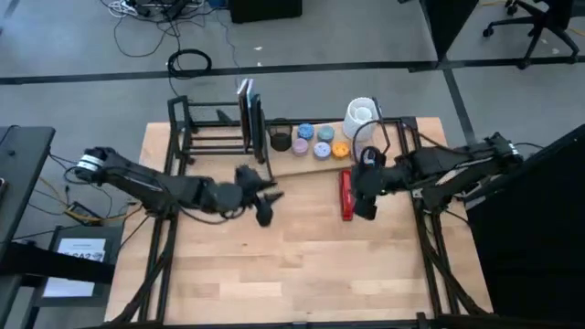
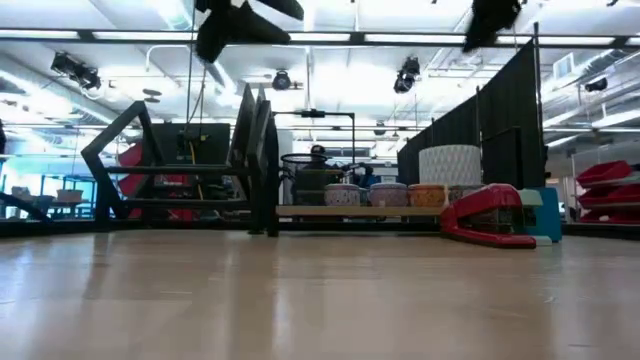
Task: Stock shelves
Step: Move the red stapler to the bottom right of the table
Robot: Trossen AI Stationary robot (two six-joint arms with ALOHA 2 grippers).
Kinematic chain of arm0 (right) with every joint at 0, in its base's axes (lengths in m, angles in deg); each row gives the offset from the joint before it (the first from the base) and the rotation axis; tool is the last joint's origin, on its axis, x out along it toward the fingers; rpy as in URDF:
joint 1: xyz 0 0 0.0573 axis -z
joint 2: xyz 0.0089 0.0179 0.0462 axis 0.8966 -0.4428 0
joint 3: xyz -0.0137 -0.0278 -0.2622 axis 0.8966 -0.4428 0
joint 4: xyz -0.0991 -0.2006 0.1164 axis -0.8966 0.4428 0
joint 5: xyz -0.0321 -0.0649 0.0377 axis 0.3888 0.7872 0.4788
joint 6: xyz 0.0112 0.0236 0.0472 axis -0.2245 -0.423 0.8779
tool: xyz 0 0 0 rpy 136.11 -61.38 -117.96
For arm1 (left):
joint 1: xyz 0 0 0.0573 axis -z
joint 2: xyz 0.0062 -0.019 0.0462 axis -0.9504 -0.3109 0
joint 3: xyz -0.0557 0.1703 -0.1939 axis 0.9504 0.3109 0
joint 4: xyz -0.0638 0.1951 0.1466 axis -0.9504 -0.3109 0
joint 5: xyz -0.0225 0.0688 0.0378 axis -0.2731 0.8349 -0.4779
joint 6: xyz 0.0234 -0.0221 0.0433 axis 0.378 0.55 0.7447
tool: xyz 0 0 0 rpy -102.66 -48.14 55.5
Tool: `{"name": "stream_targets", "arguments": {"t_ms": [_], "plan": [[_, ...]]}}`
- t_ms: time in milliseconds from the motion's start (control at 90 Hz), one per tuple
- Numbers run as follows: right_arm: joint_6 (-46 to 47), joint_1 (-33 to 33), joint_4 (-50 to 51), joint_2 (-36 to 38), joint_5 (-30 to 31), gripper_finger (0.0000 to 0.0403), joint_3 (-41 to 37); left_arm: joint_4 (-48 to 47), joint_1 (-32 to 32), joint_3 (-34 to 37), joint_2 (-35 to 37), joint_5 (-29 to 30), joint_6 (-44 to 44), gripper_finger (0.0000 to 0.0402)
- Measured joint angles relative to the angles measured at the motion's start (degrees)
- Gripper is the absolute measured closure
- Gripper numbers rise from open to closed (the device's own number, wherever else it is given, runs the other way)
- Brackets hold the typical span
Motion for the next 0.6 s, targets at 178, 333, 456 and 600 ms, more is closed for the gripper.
{"name": "stream_targets", "arguments": {"t_ms": [178,333,456,600], "plan": [[10.5,0.0,-2.7,-6.8,-5.5,0.0164,-7.8,-0.2,4.6,-1.8,-5.4,-0.6,-7.7,0.0239],[13.4,4.4,-3.1,-14.5,-6.2,0.0135,-8.8,0.5,7.8,-3.1,-9.6,-0.6,-10.2,0.0239],[13.9,8.9,-4.7,-19.7,-6.3,0.0134,-8.8,4.1,9.7,-3.2,-12.3,-0.5,-10.8,0.0239],[13.9,13.2,-4.7,-23.4,-6.6,0.0152,-8.8,6.9,10.6,-3.2,-14.0,-0.6,-11.4,0.0239]]}}
